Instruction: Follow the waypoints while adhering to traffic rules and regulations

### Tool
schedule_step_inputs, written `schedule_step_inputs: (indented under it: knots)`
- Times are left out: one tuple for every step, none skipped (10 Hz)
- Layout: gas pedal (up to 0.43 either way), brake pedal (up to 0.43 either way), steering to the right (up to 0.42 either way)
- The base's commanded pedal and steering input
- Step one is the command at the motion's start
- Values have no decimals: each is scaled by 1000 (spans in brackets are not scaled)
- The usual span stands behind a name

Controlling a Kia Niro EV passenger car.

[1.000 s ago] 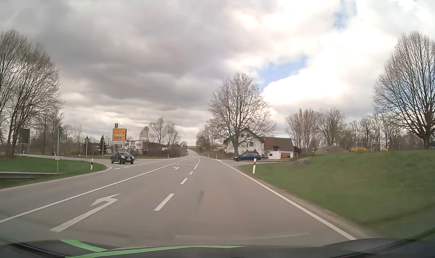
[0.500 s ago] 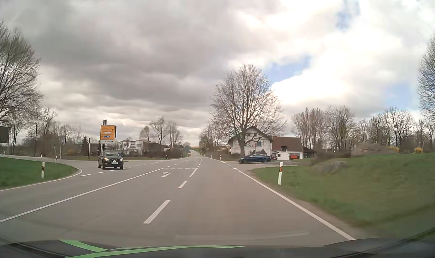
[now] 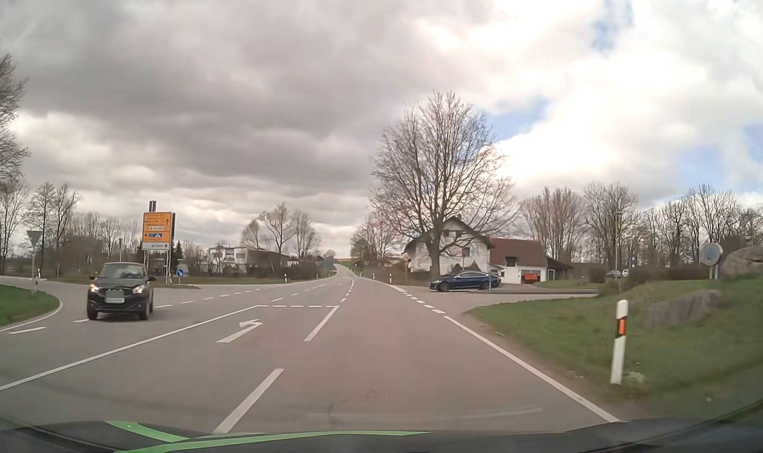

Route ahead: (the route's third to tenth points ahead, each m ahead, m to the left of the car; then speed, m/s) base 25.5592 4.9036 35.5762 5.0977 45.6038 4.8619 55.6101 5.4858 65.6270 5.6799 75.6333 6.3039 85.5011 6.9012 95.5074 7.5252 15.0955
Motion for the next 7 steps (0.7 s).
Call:
schedule_step_inputs:
  knots:
    - [150, 0, -3]
    - [150, 0, -3]
    - [150, 0, -3]
    - [150, 0, -5]
    - [150, 0, -5]
    - [150, 0, -5]
    - [150, 0, -5]
